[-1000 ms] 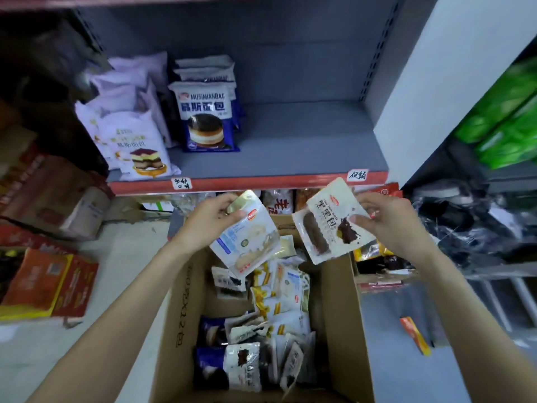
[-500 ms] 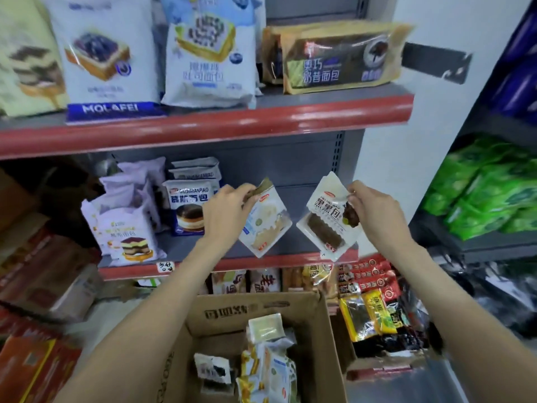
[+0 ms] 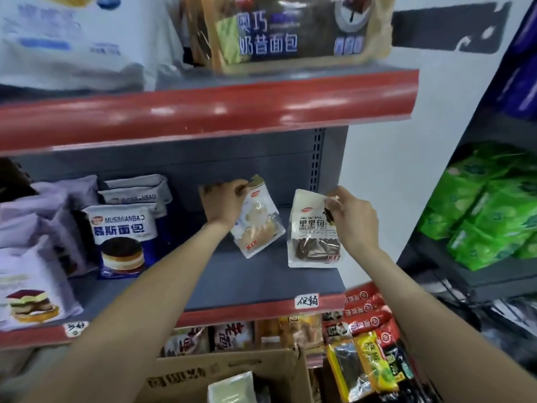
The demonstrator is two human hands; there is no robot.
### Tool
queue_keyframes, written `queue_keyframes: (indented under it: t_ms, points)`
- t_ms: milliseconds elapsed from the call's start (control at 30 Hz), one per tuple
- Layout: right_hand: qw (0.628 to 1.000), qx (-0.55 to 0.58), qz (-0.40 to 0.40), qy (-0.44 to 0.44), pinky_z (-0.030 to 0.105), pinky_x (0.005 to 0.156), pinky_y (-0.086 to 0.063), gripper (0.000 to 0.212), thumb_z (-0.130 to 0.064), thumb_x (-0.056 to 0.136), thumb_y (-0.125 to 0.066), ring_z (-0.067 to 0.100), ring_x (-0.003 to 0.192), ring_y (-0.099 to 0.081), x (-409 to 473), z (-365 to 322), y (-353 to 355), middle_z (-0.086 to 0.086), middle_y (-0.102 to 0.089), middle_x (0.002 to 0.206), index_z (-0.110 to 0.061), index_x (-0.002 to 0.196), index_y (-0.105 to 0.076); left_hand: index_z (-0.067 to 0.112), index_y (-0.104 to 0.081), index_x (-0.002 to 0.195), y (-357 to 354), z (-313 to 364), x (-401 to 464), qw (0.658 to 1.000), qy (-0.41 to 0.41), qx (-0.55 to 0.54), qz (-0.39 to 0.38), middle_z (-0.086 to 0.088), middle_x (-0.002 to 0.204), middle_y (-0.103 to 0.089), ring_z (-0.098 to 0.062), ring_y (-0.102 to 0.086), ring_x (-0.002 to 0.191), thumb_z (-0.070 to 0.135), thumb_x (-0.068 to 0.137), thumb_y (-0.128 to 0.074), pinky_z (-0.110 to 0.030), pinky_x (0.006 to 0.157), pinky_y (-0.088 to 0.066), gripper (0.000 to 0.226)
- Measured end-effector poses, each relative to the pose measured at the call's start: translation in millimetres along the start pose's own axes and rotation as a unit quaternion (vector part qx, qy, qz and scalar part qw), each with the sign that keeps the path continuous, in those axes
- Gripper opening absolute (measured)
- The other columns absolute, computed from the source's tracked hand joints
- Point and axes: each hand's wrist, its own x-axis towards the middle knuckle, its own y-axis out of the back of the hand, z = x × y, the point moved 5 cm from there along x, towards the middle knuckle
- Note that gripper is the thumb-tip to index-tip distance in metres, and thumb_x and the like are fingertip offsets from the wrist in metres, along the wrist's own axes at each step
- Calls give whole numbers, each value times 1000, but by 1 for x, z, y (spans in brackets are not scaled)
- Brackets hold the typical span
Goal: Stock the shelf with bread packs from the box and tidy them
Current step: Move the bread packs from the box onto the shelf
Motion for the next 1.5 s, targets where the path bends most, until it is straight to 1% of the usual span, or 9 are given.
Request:
queue_keyframes:
  t_ms: [133, 367, 467, 633, 900, 1100, 1233, 1367, 1500]
  points:
    - [999, -8, 1, 36, 35, 57, -36, 16, -18, 98, -42, 40, 72, -55, 21, -12, -16, 20, -64, 80, -13, 100, -57, 27, -70, 108, -2, 16, 23, 992, -105, 50, 57, 3, 113, -67, -27, -47, 108, 26, 96, -47, -37, 84, -23, 26]
    - [996, -89, 17, 27, 38, 64, -37, 38, 5, 87, -39, 42, 87, -60, 62, -28, -58, 23, -65, 99, -10, 120, -51, 21, -26, 149, -43, 1, 19, 997, -29, 39, -56, 3, 155, -25, -22, -22, 139, 29, 96, -47, -42, 108, -27, 57]
    - [996, -86, -19, 13, 43, 79, -44, 51, 8, 84, -38, 41, 109, -53, 63, -28, -77, 20, -54, 124, -9, 132, -42, 22, -21, 150, -50, -4, 1, 994, -36, 23, -96, 3, 158, -19, -19, -16, 142, 31, 95, -46, -41, 110, -24, 61]
    - [995, -67, -37, 61, 48, 113, -25, 64, 0, 83, -48, 28, 145, -12, 36, -26, -95, 6, -13, 158, -12, 143, -32, 23, -21, 150, -51, -13, -19, 991, -23, 15, -132, 2, 156, -25, -19, -19, 142, 33, 96, -43, -37, 109, -24, 60]
    - [990, -35, 45, 128, 44, 94, -44, 38, -11, 87, -53, 33, 116, -54, -69, -45, -73, 11, -59, 126, -8, 125, -57, 30, -55, 128, 7, -5, -104, 991, -6, -92, -94, 0, 113, -69, -27, -57, 110, 33, 95, -46, -33, 94, -38, 35]
    - [996, 31, -17, 88, 31, 63, -47, 22, -25, 93, -48, 26, 69, -66, -181, -66, -59, 4, -72, 78, -16, 102, -65, 25, -70, 99, 52, -52, -216, 988, -45, -146, 8, 7, 83, -71, -13, -61, 80, 32, 90, -51, -20, 66, -35, 23]
    - [989, 45, -108, 85, 25, 48, -41, 13, -23, 89, -54, 18, 46, -56, -258, -71, -92, 1, -63, 58, -16, 88, -66, 16, -72, 95, 51, -110, -286, 988, -76, -136, 9, 4, 88, -71, -8, -55, 82, 21, 92, -54, -12, 70, -34, 19]
    - [969, 16, -242, 43, 28, 51, -44, 10, -21, 88, -62, 25, 67, -65, -321, -56, -148, 4, -68, 77, -18, 96, -67, 17, -69, 104, 18, -174, -344, 989, -68, -83, -102, 2, 94, -69, -16, -56, 91, 23, 91, -53, -25, 76, -46, 21]
    - [924, -90, -370, -8, 41, 87, -47, 37, -30, 88, -61, 34, 107, -55, -375, -26, -202, 10, -57, 119, -17, 122, -55, 21, -57, 124, -33, -231, -397, 952, 11, -16, -307, -3, 119, -60, -26, -49, 113, 22, 88, -58, -36, 96, -40, 36]
